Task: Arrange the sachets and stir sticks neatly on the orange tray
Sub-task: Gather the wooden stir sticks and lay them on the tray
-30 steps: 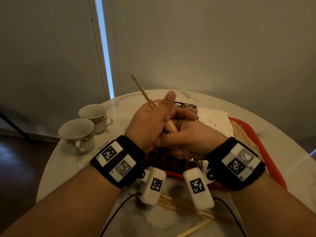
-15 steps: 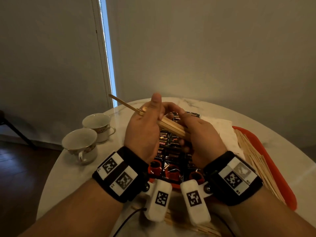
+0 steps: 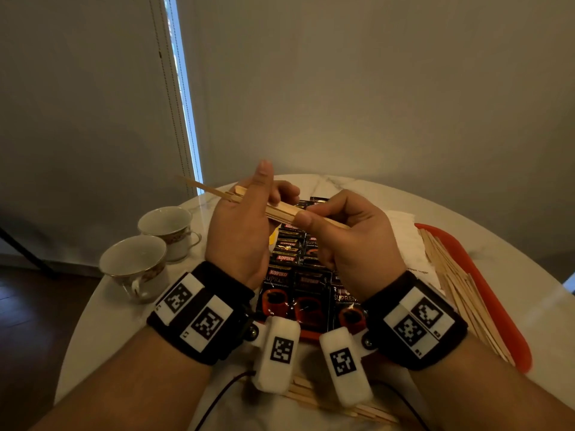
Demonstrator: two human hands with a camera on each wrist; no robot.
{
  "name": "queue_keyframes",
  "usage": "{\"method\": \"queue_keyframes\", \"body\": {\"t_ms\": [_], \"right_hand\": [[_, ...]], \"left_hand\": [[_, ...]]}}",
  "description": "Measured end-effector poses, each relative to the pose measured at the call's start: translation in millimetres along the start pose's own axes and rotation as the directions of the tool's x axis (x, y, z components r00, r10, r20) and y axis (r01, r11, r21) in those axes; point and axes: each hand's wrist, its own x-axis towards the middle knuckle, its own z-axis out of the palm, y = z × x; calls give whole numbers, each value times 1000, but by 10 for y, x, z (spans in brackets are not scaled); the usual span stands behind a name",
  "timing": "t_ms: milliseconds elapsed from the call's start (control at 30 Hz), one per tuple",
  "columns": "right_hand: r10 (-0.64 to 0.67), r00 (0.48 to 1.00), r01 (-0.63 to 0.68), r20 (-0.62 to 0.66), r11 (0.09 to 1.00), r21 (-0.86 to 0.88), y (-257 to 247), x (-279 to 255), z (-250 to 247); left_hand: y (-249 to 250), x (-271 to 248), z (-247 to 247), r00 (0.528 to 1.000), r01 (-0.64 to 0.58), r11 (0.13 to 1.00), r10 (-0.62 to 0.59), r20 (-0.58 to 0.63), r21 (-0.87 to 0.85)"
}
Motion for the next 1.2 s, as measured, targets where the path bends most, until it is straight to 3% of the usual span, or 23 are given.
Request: {"method": "queue_keyframes", "body": {"t_ms": [200,300,400,533,900,1000,1200], "right_hand": [[77,997,-80,22,973,216,14,40,-8],[154,988,-151,16,930,336,37,93,-52],[202,979,-194,15,916,352,55,134,-115],[243,970,-238,27,914,328,79,140,-132],[224,973,-228,48,926,302,-27,127,-95],[240,970,-241,43,923,300,-32,111,-77],[289,955,-295,62,922,249,-40,99,-59]], "left_hand": [[57,0,-19,999,-36,999,36,12,-6],[137,28,-41,992,-110,994,108,-65,-25],[225,71,-101,962,-227,974,220,-162,-22],[189,79,-147,928,-345,927,360,-96,145],[37,-21,-110,936,-350,808,320,145,475],[53,-32,-90,945,-326,819,270,185,472],[58,-53,-92,937,-350,819,307,168,453]]}}
